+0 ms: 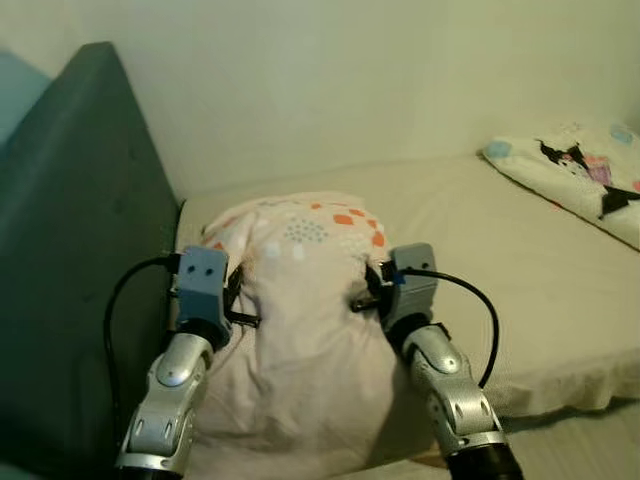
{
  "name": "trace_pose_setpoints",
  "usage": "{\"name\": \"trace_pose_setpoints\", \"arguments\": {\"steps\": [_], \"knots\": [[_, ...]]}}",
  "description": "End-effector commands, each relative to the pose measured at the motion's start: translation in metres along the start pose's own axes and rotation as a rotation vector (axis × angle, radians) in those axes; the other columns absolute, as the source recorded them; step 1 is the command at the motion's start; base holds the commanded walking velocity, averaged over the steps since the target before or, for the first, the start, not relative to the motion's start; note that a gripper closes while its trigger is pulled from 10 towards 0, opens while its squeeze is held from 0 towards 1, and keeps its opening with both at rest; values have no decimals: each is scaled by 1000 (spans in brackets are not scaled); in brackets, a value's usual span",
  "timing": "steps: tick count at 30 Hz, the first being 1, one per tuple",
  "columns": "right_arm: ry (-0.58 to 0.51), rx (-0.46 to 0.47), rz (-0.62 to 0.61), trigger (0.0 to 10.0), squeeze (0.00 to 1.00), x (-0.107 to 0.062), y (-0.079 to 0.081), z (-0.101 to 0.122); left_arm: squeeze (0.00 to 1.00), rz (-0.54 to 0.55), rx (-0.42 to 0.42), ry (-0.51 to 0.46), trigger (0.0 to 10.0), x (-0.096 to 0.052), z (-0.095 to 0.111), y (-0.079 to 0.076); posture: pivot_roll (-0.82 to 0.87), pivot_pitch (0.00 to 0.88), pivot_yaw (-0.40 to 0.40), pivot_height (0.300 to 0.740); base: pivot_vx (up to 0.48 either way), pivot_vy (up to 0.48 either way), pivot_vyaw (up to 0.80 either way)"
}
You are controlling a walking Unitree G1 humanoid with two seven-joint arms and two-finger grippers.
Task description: Clean up the room
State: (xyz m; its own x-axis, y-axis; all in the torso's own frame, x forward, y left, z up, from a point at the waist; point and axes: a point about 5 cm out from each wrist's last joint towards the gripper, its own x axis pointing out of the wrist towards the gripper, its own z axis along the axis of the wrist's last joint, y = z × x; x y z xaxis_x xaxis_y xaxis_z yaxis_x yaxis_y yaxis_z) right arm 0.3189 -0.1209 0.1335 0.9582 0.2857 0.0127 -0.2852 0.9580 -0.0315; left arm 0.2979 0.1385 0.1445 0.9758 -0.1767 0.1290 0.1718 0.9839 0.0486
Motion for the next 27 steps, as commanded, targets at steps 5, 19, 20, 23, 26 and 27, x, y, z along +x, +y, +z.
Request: {"name": "trace_pose_setpoints", "arguments": {"steps": [5, 19, 20, 23, 26, 27], "knots": [[-57, -13, 13, 10000, 0, 1, 2, 10, 0, -41, 22, -64, 10000, 2, 14, -9, -69, 95, 51, 740, 0, -480, 0], [-51, -10, -2, 10000, 0, 1, 0, 8, 0, -48, 21, -42, 10000, 4, 9, -10, -69, 96, 54, 740, 0, -61, 0], [-51, -10, -2, 10000, 0, 1, 0, 8, 0, -48, 21, -42, 10000, 4, 9, -10, -69, 96, 54, 740, 0, 0, 0], [-49, -13, -9, 10000, 0, 1, -1, 8, 0, -47, 26, -38, 10000, 4, 9, -10, -69, 96, 54, 740, 0, 0, 0], [-48, -21, -13, 10000, 0, 1, -2, 8, 0, -44, 30, -36, 10000, 5, 9, -10, -69, 96, 54, 740, 0, 0, 0], [-47, -24, -14, 10000, 0, 1, -2, 8, 0, -43, 32, -36, 10000, 5, 9, -10, -69, 96, 54, 740, 0, 0, 0]]}}
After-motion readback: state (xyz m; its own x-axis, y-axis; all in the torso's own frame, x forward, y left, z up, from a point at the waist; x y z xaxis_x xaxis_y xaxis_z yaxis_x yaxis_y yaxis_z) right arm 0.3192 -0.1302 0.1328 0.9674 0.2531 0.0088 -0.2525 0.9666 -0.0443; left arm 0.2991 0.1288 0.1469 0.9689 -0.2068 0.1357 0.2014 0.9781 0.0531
